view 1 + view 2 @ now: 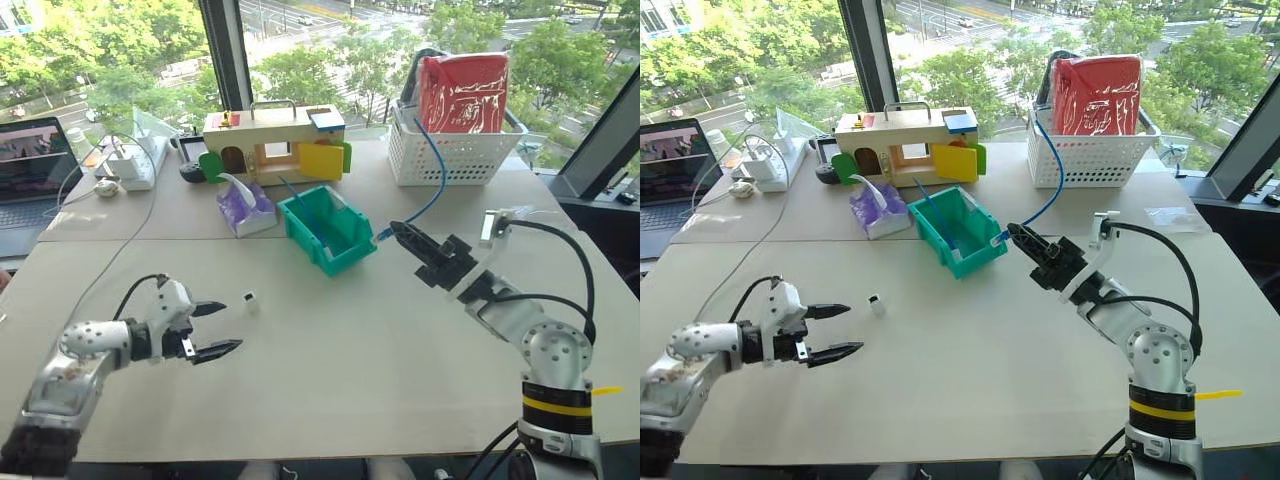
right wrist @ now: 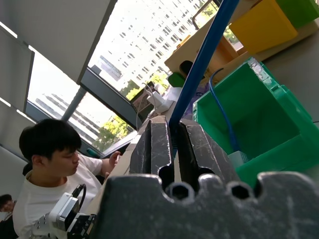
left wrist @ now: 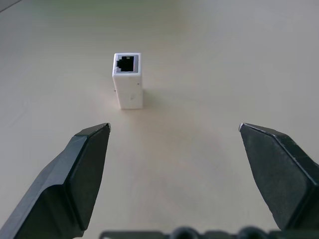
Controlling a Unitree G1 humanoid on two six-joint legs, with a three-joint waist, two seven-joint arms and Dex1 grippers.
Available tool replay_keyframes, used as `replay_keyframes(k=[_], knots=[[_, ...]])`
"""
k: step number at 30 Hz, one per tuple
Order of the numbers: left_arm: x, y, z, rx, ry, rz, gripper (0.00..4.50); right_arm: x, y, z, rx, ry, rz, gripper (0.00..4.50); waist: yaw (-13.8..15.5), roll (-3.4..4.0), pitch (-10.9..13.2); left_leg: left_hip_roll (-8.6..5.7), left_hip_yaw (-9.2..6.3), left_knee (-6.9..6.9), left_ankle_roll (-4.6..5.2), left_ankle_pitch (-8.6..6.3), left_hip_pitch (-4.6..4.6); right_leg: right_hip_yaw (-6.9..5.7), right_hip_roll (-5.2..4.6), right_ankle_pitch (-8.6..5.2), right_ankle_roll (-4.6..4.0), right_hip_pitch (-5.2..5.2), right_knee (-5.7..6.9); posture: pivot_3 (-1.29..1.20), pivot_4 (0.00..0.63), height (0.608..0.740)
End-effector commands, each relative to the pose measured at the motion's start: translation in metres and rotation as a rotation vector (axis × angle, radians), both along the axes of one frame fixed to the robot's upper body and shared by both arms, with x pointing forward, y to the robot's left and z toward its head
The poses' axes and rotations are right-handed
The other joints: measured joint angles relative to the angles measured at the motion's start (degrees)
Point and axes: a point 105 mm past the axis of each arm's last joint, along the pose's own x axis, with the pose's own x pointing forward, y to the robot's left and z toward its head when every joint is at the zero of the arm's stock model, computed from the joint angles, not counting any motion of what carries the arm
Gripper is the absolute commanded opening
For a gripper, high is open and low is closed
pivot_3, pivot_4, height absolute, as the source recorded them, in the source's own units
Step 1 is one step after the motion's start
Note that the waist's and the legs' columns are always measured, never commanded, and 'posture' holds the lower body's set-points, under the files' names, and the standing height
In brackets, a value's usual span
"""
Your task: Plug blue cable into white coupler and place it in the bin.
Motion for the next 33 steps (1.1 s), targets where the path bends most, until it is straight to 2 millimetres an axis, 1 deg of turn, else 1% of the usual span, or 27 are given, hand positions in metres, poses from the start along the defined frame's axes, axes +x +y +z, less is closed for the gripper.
replay_keyframes(k=[1, 3, 5, 9, 11, 14, 17, 21, 28, 29, 30, 32, 33], knots=[[0.011, 0.01, -0.002, 0.095, -0.009, -0.116, 4.46, -0.008, -0.004, 0.017, 0.01, -0.081, -0.022, 0.0, 0.1, 0.0, 0.0, 0.0, 0.0, 0.0, 0.0, 0.0, 0.0, 0.0, 0.0, 0.0, 0.0, 0.0, 0.0, 0.0, 0.15, 0.74], [0.025, 0.011, -0.001, 0.123, -0.021, -0.153, 4.46, -0.01, -0.008, 0.016, 0.008, -0.081, -0.044, 0.0, 0.3, -0.01, 0.0, 0.01, -0.01, -0.02, 0.01, 0.0, -0.01, -0.02, 0.01, 0.0, 0.0, -0.05, 0.04, 0.0, 0.15, 0.74], [0.038, 0.006, -0.002, 0.15, -0.034, -0.2, 4.46, -0.012, -0.01, 0.015, 0.007, -0.081, -0.057, 0.0, 0.5, -0.02, 0.0, 0.0, -0.02, -0.02, 0.01, 0.0, -0.02, -0.03, 0.01, 0.0, 0.0, -0.07, 0.05, 0.0, 0.15, 0.74], [0.057, -0.012, -0.002, 0.162, -0.054, -0.266, 4.46, -0.015, -0.013, 0.017, 0.004, -0.086, -0.074, 0.0, 0.4, -0.02, 0.0, 0.0, -0.01, 0.01, 0.0, 0.0, -0.03, -0.03, 0.0, 0.01, 0.01, -0.04, 0.05, 0.0, 0.15, 0.74], [0.063, -0.021, -0.001, 0.172, -0.062, -0.297, 4.46, -0.016, -0.015, 0.018, 0.0, -0.088, -0.085, 0.0, 0.3, -0.03, 0.0, 0.0, -0.02, 0.0, 0.01, 0.0, -0.03, -0.03, 0.0, 0.0, 0.01, -0.06, 0.09, 0.0, 0.15, 0.74], [0.069, -0.033, -0.001, 0.204, -0.07, -0.344, 4.46, -0.019, -0.017, 0.019, -0.005, -0.089, -0.101, 0.0, 0.0, -0.04, 0.0, -0.01, -0.02, 0.01, 0.01, 0.0, -0.06, -0.03, 0.01, 0.0, 0.02, -0.07, 0.08, 0.0, 0.15, 0.74], [0.074, -0.039, 0.0, 0.232, -0.078, -0.354, 4.46, -0.021, -0.017, 0.02, -0.007, -0.089, -0.111, 0.0, -0.4, -0.04, 0.0, -0.01, -0.03, 0.01, 0.01, 0.0, -0.06, -0.03, 0.01, 0.0, 0.02, -0.07, 0.1, 0.0, 0.15, 0.74], [0.075, -0.041, -0.003, 0.281, -0.074, -0.373, 4.46, -0.022, -0.017, 0.021, -0.007, -0.089, -0.122, 0.0, -0.8, -0.04, 0.0, -0.01, -0.04, 0.01, 0.02, 0.01, -0.04, -0.03, 0.01, 0.0, 0.03, -0.07, 0.14, 0.0, 0.15, 0.74], [0.073, -0.04, -0.004, 0.28, -0.05, -0.39, 4.46, -0.021, -0.016, 0.023, -0.005, -0.086, -0.119, 0.0, -0.8, -0.04, 0.0, -0.01, -0.05, 0.01, 0.02, 0.01, -0.04, -0.03, 0.01, 0.0, 0.03, -0.07, 0.16, 0.0, 0.15, 0.74], [0.073, -0.038, -0.004, 0.276, -0.046, -0.382, 3.94, -0.021, -0.016, 0.023, -0.004, -0.086, -0.117, 0.0, -0.8, -0.04, 0.0, -0.01, -0.05, 0.01, 0.02, 0.0, -0.03, -0.03, 0.01, 0.0, 0.03, -0.07, 0.16, 0.0, 0.15, 0.74], [0.071, -0.036, -0.005, 0.279, -0.028, -0.382, 3.73, -0.02, -0.015, 0.023, -0.004, -0.085, -0.113, 0.0, -0.8, -0.04, 0.0, -0.01, -0.05, 0.01, 0.02, 0.0, -0.03, -0.03, 0.01, 0.0, 0.03, -0.07, 0.16, 0.0, 0.15, 0.74], [0.068, -0.032, -0.008, 0.299, -0.011, -0.396, 2.95, -0.019, -0.015, 0.023, -0.002, -0.086, -0.108, 0.0, -0.8, -0.04, 0.0, -0.01, -0.05, 0.01, 0.02, 0.01, -0.03, -0.03, 0.0, 0.0, 0.03, -0.07, 0.16, 0.0, 0.15, 0.74], [0.065, -0.03, -0.01, 0.313, -0.006, -0.406, 2.65, -0.019, -0.014, 0.023, -0.001, -0.086, -0.105, 0.0, -0.8, -0.04, 0.0, -0.01, -0.05, 0.01, 0.02, 0.01, -0.03, -0.03, 0.0, 0.0, 0.03, -0.07, 0.17, 0.0, 0.15, 0.74]])
